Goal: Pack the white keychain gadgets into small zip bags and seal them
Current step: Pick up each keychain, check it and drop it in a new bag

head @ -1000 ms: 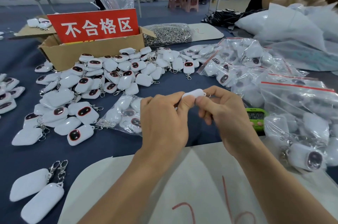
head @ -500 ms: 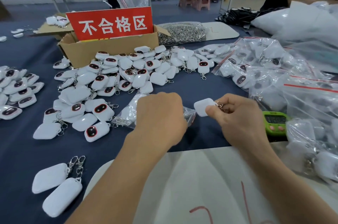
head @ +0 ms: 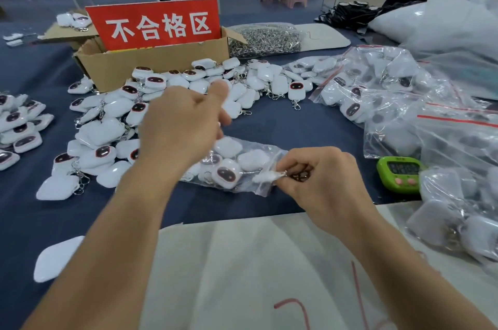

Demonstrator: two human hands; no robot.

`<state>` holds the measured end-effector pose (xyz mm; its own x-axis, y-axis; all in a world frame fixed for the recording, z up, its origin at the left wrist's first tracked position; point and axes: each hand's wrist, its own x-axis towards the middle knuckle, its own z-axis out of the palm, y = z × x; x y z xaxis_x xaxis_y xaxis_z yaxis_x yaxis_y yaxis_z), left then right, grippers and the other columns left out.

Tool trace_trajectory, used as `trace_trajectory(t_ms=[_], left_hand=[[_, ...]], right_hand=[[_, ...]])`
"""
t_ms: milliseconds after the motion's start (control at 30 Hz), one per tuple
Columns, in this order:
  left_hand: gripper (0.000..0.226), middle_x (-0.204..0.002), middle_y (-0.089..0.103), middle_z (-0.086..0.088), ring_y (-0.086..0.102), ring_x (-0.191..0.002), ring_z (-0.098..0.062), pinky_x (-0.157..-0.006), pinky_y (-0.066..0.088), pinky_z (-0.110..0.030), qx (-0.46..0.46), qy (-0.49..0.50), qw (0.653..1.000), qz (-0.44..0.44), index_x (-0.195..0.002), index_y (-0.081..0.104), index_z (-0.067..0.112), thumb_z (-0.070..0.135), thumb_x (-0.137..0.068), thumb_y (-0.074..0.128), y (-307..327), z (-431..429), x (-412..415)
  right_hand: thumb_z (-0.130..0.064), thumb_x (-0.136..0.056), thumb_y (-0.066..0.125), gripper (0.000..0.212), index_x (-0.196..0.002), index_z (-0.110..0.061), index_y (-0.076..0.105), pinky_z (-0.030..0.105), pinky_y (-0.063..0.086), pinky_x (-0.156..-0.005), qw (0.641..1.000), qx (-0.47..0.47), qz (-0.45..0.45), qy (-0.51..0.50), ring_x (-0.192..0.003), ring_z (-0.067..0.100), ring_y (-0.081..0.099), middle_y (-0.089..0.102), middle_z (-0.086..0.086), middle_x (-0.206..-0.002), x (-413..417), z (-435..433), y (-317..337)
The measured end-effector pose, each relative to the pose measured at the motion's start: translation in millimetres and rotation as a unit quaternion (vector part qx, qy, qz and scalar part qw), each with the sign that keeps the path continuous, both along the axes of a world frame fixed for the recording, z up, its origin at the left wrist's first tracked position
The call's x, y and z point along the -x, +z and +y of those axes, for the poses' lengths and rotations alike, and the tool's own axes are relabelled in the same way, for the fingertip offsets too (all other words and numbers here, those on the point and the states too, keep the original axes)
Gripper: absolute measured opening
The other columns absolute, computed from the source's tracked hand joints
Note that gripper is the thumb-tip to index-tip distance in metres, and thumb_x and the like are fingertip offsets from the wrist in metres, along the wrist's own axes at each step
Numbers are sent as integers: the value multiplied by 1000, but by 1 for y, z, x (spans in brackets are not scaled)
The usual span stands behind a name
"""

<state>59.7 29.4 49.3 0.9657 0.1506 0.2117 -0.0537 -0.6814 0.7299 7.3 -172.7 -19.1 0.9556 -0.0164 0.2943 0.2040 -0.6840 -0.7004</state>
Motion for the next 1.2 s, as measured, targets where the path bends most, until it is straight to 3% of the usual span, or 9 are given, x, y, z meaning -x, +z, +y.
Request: trace_trajectory(t_ms=[133, 267, 400, 533, 633, 767, 900, 1033, 1200], left_hand=[[38, -61, 71, 18, 66, -69, -9, -83, 56, -43, 6, 59, 998, 10, -71, 72, 52, 67, -90, 43, 3, 23, -6], [27, -62, 70, 20, 65, -67, -7, -65, 46, -30, -29, 69, 996, 42, -70, 73, 51, 54, -87, 54, -3, 28, -9], [20, -63, 71, 19, 64, -65, -8, -60, 40, -28, -7, 68, 996, 64, -72, 76, 46, 50, -81, 59, -5, 32, -13], [17, -65, 72, 7, 69, -77, -24, -68, 55, -38, -57, 73, 994, 59, -73, 77, 35, 38, -79, 61, -11, 36, -16], [23, -65, 71, 13, 69, -80, -20, -72, 57, -35, -82, 53, 992, 84, -76, 77, 41, 28, -84, 59, -19, 40, -20], [26, -80, 67, 18, 63, -81, -19, -65, 44, -29, -145, 3, 981, 128, -84, 75, 46, 23, -84, 62, -28, 43, -24], [35, -86, 59, 19, 61, -89, -20, -63, 40, -29, -206, -11, 970, 126, -103, 74, 49, 24, -80, 67, -32, 43, -26], [34, -83, 57, 19, 60, -85, -19, -59, 37, -28, -236, -1, 965, 115, -100, 73, 50, 24, -79, 69, -33, 42, -27], [28, -83, 67, 15, 57, -80, -16, -57, 36, -26, -188, 57, 979, 53, -96, 73, 49, 25, -86, 62, -33, 43, -29]], right_hand=[[-11, -78, 83, 32, -81, -42, 76, 4, 43, -66, 997, 53, 29, 42, -72, -6, 63, 65, -35, -71, 2, -9, 6], [-6, -90, 67, 38, -96, -40, 82, 5, 41, -67, 993, 80, 50, 76, -69, -2, 60, 64, -33, -66, 4, -10, 7], [3, -93, 53, 52, -106, -41, 77, 11, 42, -76, 983, 104, 76, 128, -85, 3, 58, 70, -27, -95, 3, -7, 8], [9, -84, 43, 73, -128, -45, 66, 19, 35, -95, 963, 178, 105, 172, -111, 13, 48, 52, -30, -133, 2, -8, 8], [3, -86, 43, 70, -133, -45, 61, 17, 30, -92, 960, 213, 95, 157, -106, 17, 43, 44, -24, -141, 3, -8, 5], [3, -83, 48, 68, -132, -42, 63, 19, 33, -90, 970, 202, 82, 108, -108, 16, 45, 45, -21, -144, 3, -5, 0], [1, -88, 58, 41, -100, -31, 80, 26, 40, -86, 993, 117, 24, -27, -110, 18, 57, 68, -15, -117, 2, -5, -1], [-15, -90, 69, 23, -85, -35, 77, 23, 33, -78, 991, 76, 33, -104, -93, 12, 55, 66, -17, -95, 0, -10, -2], [-21, -92, 69, 36, -127, -30, 71, 17, 31, -93, 988, 40, 37, -142, -128, 16, 53, 66, -8, -120, -10, -15, -5]])
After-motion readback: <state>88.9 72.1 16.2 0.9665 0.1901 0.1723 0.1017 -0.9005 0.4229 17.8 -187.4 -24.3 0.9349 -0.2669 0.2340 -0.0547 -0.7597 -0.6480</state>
